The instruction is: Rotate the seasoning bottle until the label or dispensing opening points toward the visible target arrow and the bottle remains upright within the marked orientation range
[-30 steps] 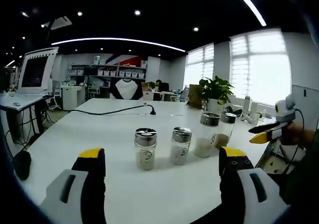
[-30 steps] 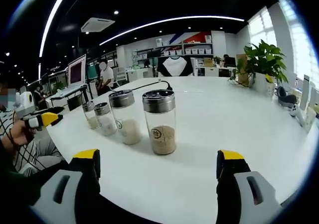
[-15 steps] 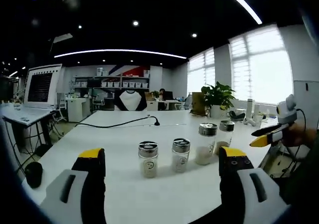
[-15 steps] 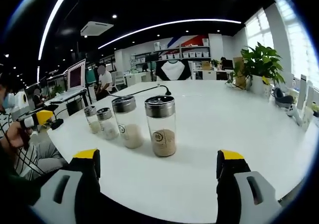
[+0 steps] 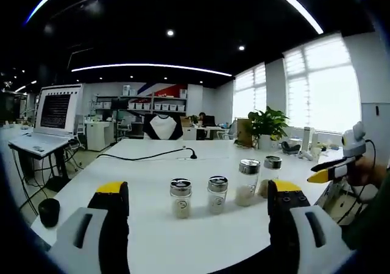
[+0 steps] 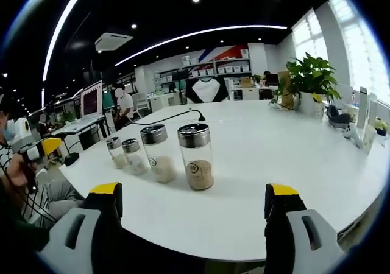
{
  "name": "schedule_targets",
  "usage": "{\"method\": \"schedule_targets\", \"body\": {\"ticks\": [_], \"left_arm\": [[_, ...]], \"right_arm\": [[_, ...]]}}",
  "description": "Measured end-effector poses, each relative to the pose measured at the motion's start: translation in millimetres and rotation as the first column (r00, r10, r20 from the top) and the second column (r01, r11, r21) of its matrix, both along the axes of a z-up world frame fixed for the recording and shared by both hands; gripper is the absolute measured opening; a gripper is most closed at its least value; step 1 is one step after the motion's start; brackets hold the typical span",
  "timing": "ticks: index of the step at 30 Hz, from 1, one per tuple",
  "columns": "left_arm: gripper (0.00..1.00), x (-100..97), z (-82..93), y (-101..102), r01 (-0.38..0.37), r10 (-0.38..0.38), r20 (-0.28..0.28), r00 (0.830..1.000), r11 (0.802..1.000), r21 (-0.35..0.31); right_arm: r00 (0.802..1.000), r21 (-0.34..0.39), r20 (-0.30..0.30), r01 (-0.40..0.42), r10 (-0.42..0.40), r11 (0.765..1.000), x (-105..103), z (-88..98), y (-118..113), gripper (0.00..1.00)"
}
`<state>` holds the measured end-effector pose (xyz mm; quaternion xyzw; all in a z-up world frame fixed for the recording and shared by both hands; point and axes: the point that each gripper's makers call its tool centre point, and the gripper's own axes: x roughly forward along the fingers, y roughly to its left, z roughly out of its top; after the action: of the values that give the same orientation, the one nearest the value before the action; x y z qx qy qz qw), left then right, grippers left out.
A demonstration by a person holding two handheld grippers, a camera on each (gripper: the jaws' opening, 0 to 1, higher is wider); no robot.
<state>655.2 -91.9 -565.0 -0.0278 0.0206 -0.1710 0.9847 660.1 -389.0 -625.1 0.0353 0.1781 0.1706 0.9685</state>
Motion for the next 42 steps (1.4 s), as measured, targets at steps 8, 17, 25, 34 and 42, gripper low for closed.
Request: {"method": "schedule_targets", "body": {"ticks": [8,17,25,34,42], "left_arm": [[1.0,-1.7,-1.6,-1,-0.004,0.004,-0.003,1.0,1.0,0.004],[1.0,-1.1,-5.0,2,-0.02,0.02,-0.015,1.0,1.0,0.001],[1.0,1.5,-14.6,-2,-0.007,0.005,-0.04,0.999,0.999,-0.031],[1.0,3.4,-12.7,-3,0.003,-0.004,-0.035,0.999,0.999,-0.032],[1.0,3.5,-10.6,-2,0.006,-0.007,-0.033,0.999,0.999,-0.033]], "right_arm": [[1.0,-0.008,0.005,-0.013,0.014,1.0,-1,2.1,0,1.0],[1.0,-0.011,0.0,-0.016,0.016,1.0,1,-0.8,-2,1.0],[1.0,-0.008,-0.027,-0.015,0.015,1.0,0,-10.5,-5,1.0],[1.0,-0.012,-0.026,-0.011,0.011,1.0,2,-10.7,-5,1.0],[0.999,-0.011,-0.03,-0.019,0.019,1.0,3,-11.6,-2,1.0]]}}
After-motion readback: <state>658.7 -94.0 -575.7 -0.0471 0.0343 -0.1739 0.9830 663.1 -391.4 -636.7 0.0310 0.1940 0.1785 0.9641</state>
